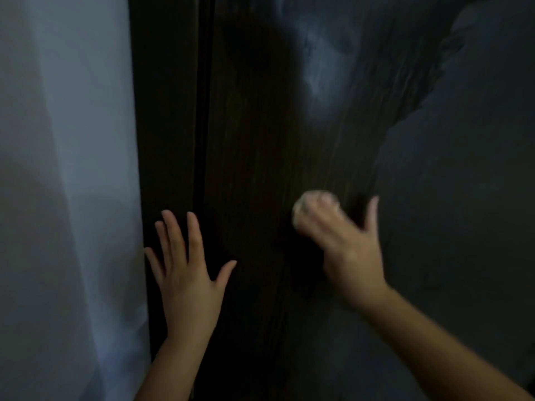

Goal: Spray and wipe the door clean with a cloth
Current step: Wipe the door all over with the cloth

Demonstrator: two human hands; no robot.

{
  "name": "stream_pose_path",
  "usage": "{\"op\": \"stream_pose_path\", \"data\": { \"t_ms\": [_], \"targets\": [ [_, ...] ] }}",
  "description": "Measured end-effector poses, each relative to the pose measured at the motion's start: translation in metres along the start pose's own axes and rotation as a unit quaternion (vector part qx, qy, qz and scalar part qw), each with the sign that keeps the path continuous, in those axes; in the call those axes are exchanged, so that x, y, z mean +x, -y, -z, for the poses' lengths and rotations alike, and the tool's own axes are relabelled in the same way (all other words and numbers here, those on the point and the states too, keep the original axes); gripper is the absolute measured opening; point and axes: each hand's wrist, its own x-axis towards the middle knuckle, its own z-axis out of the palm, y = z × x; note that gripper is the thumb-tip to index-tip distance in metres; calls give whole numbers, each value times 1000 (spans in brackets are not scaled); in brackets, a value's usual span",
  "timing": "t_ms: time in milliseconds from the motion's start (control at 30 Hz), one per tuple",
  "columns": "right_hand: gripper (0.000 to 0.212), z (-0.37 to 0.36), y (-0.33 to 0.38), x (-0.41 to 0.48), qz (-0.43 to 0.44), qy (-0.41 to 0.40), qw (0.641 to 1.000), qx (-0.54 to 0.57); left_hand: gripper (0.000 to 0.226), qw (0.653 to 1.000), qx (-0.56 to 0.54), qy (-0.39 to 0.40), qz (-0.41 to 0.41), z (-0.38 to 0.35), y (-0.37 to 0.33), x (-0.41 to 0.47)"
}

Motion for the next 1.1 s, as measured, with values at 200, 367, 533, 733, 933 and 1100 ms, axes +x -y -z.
{"op": "stream_pose_path", "data": {
  "t_ms": [200, 367, 533, 733, 933, 1100],
  "targets": [
    [43, -16, 4, -23, -50, -41, 998, 24, 106, 997, 27, 69, -12, -15, -17, -25],
    [38, -6, -14, -40, 54, 27, 998, 25, 105, 993, 53, 101, -32, -16, -12, -31],
    [36, -11, -21, -71, -101, -32, 993, 45, 102, 994, 49, 97, -34, -17, -8, -37],
    [43, -6, 11, -138, -144, 53, 967, 202, 45, 994, -76, 58, -51, -12, -34, -55],
    [29, 14, 77, -111, -590, -75, 573, 564, 42, 846, -412, 331, 73, -22, -79, -71],
    [26, 7, 87, -118, -611, -47, 530, 586, 47, 858, -393, 328, 39, -35, -80, -86]
  ]
}}
